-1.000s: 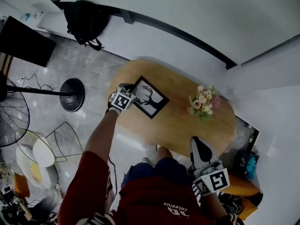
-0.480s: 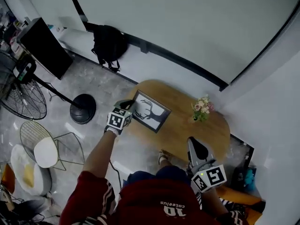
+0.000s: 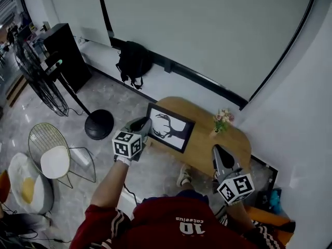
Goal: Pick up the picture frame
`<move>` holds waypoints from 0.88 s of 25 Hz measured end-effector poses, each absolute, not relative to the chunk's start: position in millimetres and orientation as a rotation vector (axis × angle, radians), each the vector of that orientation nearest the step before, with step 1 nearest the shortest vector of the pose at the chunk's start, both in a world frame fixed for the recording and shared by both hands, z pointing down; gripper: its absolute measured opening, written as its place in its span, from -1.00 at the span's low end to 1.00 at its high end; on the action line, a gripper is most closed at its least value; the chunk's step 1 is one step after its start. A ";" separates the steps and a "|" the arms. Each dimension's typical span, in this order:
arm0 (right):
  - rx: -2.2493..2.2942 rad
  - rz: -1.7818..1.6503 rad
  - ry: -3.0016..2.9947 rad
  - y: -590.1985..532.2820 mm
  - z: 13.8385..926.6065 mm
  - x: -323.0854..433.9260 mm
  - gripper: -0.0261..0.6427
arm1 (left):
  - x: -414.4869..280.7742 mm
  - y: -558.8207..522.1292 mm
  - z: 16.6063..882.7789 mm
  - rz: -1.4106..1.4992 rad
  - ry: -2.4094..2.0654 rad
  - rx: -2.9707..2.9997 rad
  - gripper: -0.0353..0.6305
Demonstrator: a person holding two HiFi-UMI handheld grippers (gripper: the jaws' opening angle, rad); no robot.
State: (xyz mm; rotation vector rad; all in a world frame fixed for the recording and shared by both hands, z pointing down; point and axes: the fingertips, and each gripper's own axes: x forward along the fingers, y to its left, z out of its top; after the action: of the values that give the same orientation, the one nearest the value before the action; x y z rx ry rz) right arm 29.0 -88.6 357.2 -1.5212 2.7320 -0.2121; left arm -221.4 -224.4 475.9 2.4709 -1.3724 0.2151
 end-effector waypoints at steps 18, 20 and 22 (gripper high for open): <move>-1.755 -0.092 2.532 -37.1 281.9 68.6 -0.93 | -206.1 -113.5 276.5 -0.220 -1.515 2.691 -0.68; -1.777 -0.080 2.512 -37.5 277.3 73.7 -0.93 | -208.0 -109.0 270.3 -0.217 -1.565 2.694 -0.69; -1.795 -0.068 2.498 -38.1 274.7 78.5 -0.93 | -210.0 -105.4 265.9 -0.208 -1.621 2.690 -0.68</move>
State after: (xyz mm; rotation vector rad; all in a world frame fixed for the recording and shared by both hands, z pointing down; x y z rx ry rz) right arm 78.5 -38.1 274.7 -1.7953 2.4976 -0.0679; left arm -210.0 -105.4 265.9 2.6898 -1.6211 -0.2076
